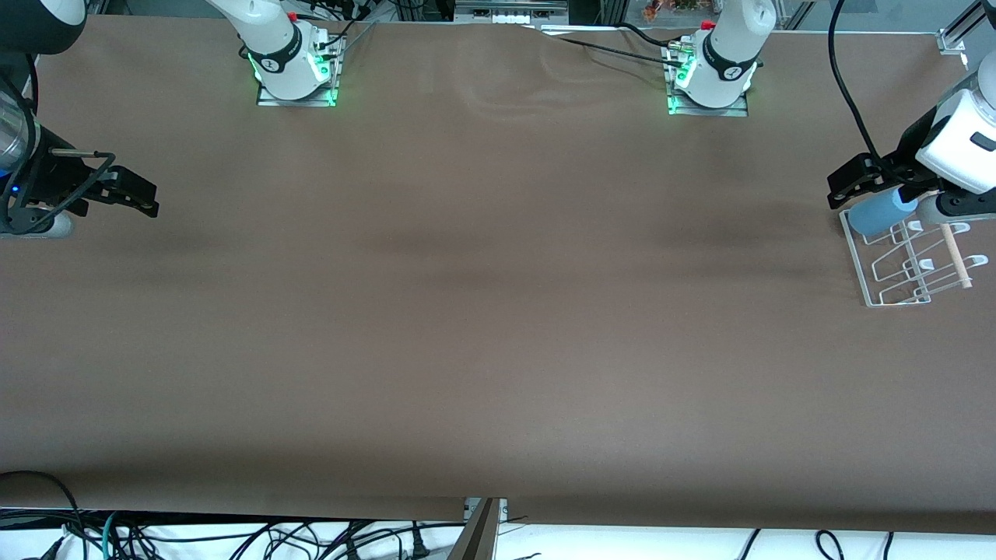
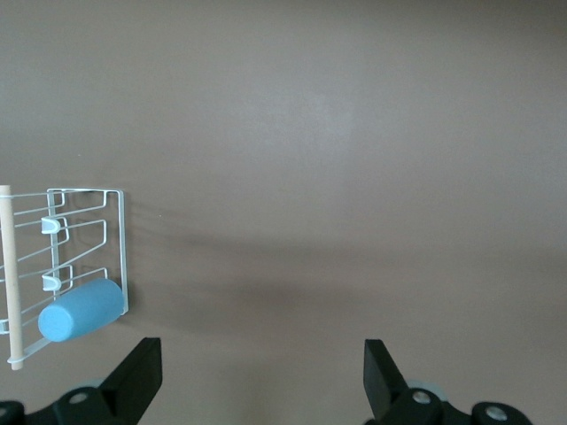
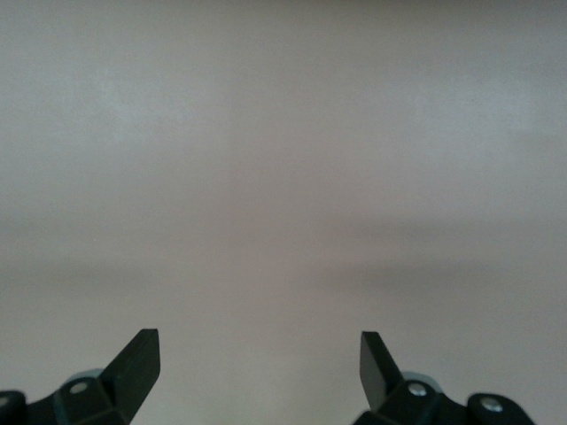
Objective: Transfer cup to left arm and place on rack
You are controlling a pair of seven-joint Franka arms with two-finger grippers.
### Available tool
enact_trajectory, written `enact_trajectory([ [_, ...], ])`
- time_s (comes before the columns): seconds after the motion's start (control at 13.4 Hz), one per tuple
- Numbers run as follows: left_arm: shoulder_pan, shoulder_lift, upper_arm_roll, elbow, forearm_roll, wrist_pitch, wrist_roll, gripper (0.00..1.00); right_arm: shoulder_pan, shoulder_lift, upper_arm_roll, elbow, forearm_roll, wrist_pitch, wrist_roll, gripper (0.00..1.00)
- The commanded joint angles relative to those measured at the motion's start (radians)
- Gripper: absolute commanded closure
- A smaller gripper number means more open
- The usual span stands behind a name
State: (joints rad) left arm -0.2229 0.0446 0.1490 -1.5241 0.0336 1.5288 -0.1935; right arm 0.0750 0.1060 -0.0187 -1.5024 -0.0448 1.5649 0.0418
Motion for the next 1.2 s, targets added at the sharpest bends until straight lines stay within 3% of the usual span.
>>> enact_trajectory([
  [0.0,-0.019,0.020,0.009,0.030,-0.024,-0.024,-0.035,0.00,-0.006,0.001,0.005,0.013,-0.007,0.000,-0.013,0.00],
  [1.12,-0.018,0.023,0.003,0.021,-0.026,0.001,-0.034,0.00,-0.006,0.001,0.005,0.013,-0.007,-0.002,-0.016,0.00],
])
